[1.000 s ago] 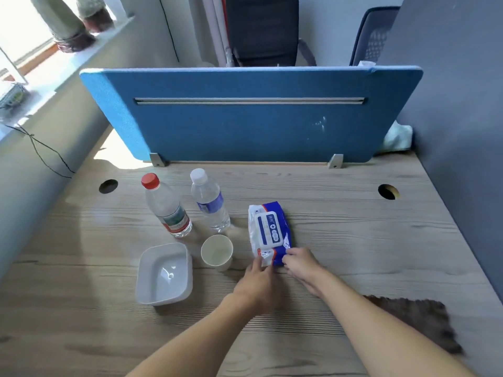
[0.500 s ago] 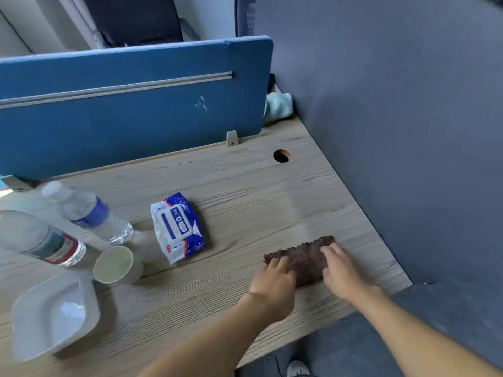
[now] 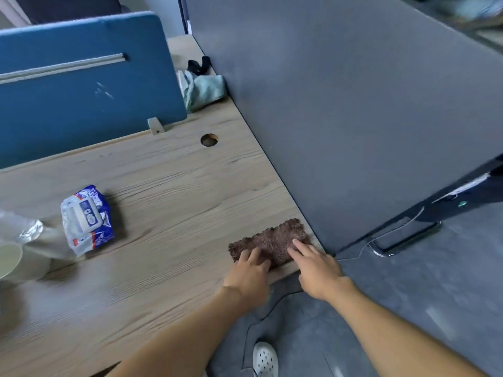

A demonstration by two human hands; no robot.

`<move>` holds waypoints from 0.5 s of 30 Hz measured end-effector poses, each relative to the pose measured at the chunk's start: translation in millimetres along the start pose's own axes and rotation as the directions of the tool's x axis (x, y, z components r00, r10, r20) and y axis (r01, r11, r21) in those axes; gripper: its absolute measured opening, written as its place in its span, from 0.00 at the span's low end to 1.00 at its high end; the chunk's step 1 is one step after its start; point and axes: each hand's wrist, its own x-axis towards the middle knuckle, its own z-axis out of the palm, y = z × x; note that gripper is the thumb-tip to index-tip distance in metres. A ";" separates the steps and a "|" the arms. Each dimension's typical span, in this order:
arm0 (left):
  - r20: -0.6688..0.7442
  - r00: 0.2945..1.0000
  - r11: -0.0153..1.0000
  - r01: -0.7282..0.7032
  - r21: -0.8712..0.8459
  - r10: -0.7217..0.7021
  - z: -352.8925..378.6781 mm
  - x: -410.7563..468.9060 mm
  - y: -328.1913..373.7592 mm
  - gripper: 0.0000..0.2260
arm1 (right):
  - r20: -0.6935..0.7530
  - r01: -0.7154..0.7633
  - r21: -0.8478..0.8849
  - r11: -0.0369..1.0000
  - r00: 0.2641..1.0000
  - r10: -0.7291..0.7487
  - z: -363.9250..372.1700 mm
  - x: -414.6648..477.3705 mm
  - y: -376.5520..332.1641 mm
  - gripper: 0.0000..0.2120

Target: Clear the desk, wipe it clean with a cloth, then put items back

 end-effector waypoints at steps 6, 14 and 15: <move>0.035 0.998 0.999 0.046 -0.011 -0.046 3.8 5.6 35.9 0.26 | 0.026 -0.017 0.066 0.998 1.000 0.016 2.9 -13.9 28.4 0.34; 0.038 0.998 0.998 0.046 -0.031 -0.045 3.3 -0.7 43.6 0.27 | 0.051 -0.032 0.050 0.998 0.998 0.030 0.3 -16.8 32.7 0.32; 0.034 0.999 0.997 0.045 -0.060 -0.043 2.8 -1.4 42.5 0.26 | 0.061 -0.037 0.042 0.998 0.998 0.034 -0.7 -17.8 31.1 0.32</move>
